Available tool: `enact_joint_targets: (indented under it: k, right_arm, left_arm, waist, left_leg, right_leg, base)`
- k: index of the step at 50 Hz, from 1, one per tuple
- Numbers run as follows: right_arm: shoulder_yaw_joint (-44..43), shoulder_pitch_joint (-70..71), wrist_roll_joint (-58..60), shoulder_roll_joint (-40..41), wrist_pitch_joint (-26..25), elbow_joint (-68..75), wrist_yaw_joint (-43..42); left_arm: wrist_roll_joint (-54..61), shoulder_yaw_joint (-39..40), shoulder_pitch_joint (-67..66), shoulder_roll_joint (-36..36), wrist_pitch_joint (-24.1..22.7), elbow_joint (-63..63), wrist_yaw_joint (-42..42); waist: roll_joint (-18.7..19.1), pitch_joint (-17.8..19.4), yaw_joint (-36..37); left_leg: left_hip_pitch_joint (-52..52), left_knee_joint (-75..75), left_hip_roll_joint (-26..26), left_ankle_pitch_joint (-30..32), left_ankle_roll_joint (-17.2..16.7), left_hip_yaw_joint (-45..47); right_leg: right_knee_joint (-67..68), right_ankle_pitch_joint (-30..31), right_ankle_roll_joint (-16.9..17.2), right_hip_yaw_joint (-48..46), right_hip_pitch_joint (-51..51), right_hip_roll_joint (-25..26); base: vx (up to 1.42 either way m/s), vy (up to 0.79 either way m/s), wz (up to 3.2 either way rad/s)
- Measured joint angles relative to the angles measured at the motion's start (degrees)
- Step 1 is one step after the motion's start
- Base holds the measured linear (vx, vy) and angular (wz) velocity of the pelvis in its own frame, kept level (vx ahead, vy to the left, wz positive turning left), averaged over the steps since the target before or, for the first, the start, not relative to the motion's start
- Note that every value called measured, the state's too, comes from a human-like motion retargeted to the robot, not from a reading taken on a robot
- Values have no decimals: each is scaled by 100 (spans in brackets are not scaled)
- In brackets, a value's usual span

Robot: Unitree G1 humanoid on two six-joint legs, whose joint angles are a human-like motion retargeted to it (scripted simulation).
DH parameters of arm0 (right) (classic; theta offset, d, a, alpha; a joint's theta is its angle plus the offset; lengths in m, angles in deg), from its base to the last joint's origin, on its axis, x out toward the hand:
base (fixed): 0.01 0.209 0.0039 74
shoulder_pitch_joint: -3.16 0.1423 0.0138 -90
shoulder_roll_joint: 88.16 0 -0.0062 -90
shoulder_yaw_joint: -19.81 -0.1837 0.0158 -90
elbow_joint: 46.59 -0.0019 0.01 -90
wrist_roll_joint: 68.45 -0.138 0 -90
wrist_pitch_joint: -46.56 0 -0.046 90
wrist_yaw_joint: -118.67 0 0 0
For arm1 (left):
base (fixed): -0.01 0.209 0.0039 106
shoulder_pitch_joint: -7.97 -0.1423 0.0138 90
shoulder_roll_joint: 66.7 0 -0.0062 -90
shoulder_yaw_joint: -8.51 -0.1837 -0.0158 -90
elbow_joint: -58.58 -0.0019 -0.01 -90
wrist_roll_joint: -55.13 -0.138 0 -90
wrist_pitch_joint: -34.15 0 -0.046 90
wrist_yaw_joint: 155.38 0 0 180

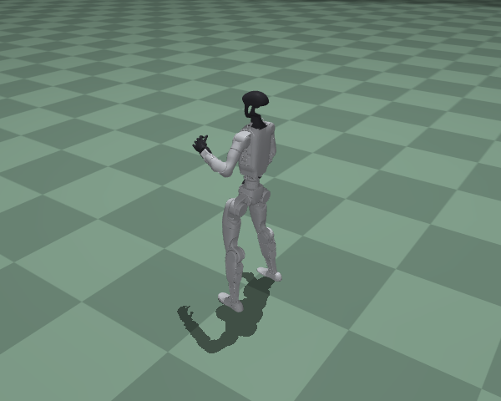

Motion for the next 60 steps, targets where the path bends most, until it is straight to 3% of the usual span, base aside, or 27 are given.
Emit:
enact_joint_targets:
  k: [15, 27, 35, 43, 50, 55, 60]
  right_arm:
    - [12, -15, 168, -24, 57, 118, 153]
    - [223, 191, -78, -131, 249, -248, -208]
    - [367, 326, -712, -323, 467, -914, -563]
    - [817, 930, -1214, -702, 650, -1083, -1012]
    - [1436, 1351, -1322, -1184, 390, -1556, -1472]
    - [2142, 1731, -2081, -1622, 466, -2101, -1859]
    - [2552, 2025, -2182, -1832, 538, -2264, -2045]
  left_arm:
    - [-955, 214, 523, 8, -77, -345, -304]
    - [-1643, -66, 1752, -100, -137, -1140, -1217]
    - [-1374, -1252, 3498, 76, 66, -2926, -1649]
    - [-1050, -2786, 5735, 1028, 540, -6496, -2099]
    - [-909, -3674, 6852, 1475, 1257, -9100, -2129]
    - [25, -4670, 7614, 1205, 1314, -9393, -2653]
    - [-376, -5406, 8391, 697, 1422, -9336, -2770]
  waist:
    - [-16, 200, 6]
    - [-57, 760, -145]
    - [-131, 1541, -210]
    - [-82, 2582, -631]
    - [-63, 2605, -1371]
    - [-107, 2605, -1653]
    - [-229, 2605, -1923]
  left_leg:
    - [-28, 118, -9, 87, 15, 19]
    - [-375, 80, -16, 240, 71, 125]
    - [-1068, -71, -104, 560, 134, 155]
    - [-2500, -150, -180, 1082, 177, -11]
    - [-4295, -548, -147, 1827, -52, -195]
    - [-5739, -709, -116, 2260, -111, -156]
    - [-7050, -619, -106, 2474, -182, -63]
  right_leg:
    - [31, 101, -6, 121, -30, 25]
    - [-1, 353, 30, 271, -466, 36]
    - [-30, 690, 28, 358, -1256, -42]
    - [-260, 1269, 72, 297, -2546, -95]
    - [-375, 2015, 252, 256, -4410, -68]
    - [-287, 2370, 216, 399, -6024, -25]
    - [-330, 2704, 255, 562, -7349, 22]
  base:
    - [0, 0, 0]
    - [-2, 0, -1]
    - [-15, 2, 1]
    - [-23, 1, 24]
    - [-17, 1, 31]
    - [-9, 2, 5]
    - [-1, -1, 2]
